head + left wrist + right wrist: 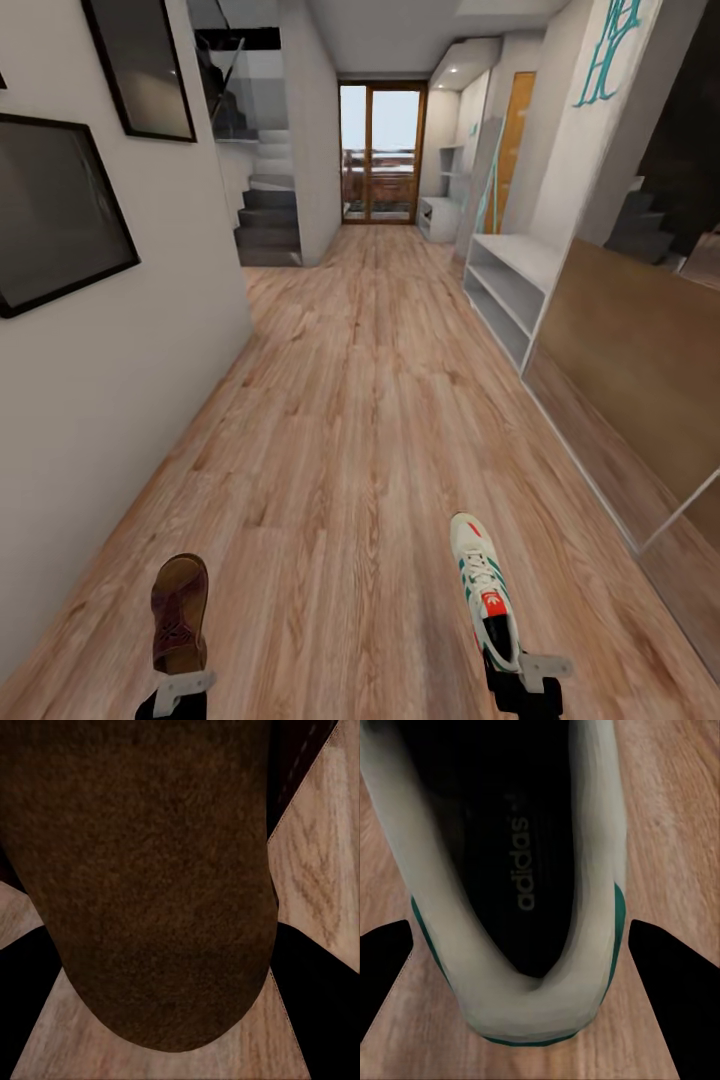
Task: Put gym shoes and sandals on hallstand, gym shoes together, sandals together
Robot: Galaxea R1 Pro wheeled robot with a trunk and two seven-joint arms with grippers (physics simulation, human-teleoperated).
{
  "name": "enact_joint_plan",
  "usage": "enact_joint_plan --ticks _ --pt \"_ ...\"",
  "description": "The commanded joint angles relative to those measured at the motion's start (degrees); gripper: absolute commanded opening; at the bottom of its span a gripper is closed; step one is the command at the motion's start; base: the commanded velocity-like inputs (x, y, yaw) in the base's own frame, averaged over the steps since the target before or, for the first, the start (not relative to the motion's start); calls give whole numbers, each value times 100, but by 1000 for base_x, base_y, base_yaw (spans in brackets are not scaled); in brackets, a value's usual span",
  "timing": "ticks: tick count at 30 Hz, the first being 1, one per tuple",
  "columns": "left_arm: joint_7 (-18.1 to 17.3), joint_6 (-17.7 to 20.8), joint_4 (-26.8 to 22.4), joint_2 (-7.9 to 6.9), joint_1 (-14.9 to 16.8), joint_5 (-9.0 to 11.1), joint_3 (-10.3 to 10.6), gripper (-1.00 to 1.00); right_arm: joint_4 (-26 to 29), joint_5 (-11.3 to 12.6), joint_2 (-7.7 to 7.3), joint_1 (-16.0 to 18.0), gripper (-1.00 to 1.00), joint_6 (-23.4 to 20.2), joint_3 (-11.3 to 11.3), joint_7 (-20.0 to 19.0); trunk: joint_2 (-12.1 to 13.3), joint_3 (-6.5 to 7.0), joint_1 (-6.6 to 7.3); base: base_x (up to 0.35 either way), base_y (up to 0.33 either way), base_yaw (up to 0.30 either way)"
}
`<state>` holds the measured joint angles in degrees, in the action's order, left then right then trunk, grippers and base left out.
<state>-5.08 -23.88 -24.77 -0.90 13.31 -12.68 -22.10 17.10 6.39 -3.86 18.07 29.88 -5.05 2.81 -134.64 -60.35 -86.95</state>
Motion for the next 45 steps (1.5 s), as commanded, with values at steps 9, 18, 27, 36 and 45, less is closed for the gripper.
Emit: enact_joint_plan --ticks 9,18,27,36,45 --pt "-46 -20 7 3 5 -32 -49 -100 -10 56 -1 3 -100 17 -50 18 -2 21 -2 336 0 0" --pt "-46 -20 14 5 5 -24 -49 -100 -19 56 -1 3 -100 17 -50 23 -2 35 -2 336 0 0" --pt "-46 -20 138 2 5 -24 -58 -100 -127 56 -1 3 -100 17 -57 26 -2 35 -2 336 0 0" --pt "-46 -20 146 3 5 -26 -57 -100 -128 56 -1 2 -100 18 -52 26 -2 35 -2 336 0 0" --pt "-46 -20 147 2 5 -24 -58 -100 -128 61 -1 3 -100 17 -50 26 -2 35 -2 336 0 0"
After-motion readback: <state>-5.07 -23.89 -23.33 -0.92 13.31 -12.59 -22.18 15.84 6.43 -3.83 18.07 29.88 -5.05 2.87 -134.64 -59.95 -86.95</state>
